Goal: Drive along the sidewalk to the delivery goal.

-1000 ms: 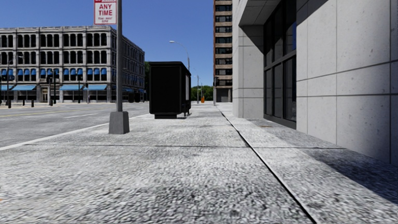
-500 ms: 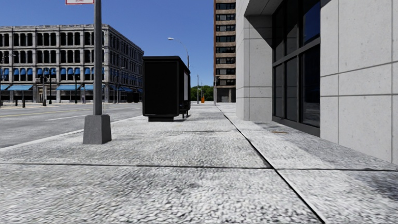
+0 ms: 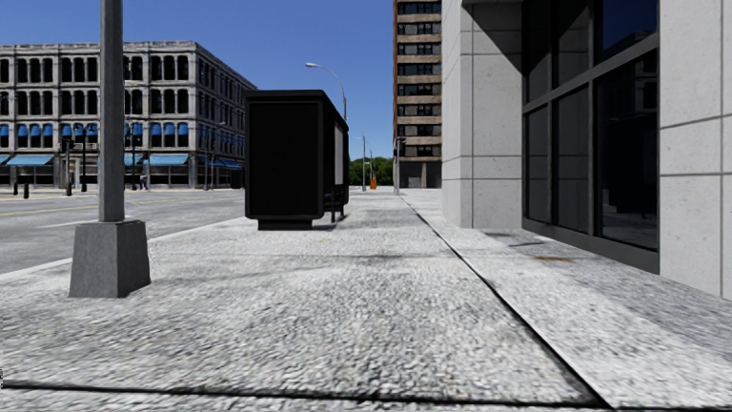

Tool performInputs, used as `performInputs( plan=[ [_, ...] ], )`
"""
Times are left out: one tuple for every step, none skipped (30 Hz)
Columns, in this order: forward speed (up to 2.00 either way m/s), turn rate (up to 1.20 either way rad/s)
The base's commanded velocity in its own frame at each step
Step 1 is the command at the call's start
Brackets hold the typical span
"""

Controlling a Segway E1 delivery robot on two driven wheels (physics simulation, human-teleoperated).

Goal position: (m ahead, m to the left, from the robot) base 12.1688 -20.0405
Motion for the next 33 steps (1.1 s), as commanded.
performInputs(
  plan=[
    [1.95,-0.24],
    [1.95,-0.25],
    [1.95,-0.24],
    [1.95,-0.24],
    [1.95,-0.05],
    [1.95,0.00],
    [1.96,0.00],
    [1.97,0.00],
    [1.98,0.00],
    [1.98,0.00],
    [1.98,0.00],
    [1.98,0.00],
    [1.98,-0.01],
    [1.98,-0.09],
    [1.98,-0.14],
    [1.98,-0.15],
    [1.98,-0.16],
    [1.98,-0.16],
    [1.98,-0.16],
    [1.98,-0.16],
    [1.98,-0.16],
    [1.98,-0.16],
    [1.98,-0.16],
    [1.98,-0.16],
    [1.98,-0.16],
    [1.98,-0.16],
    [1.98,-0.05],
    [1.98,-0.05],
    [1.98,0.00],
    [1.98,0.00],
    [1.98,0.00],
    [1.98,0.00],
    [1.98,0.00]
  ],
)
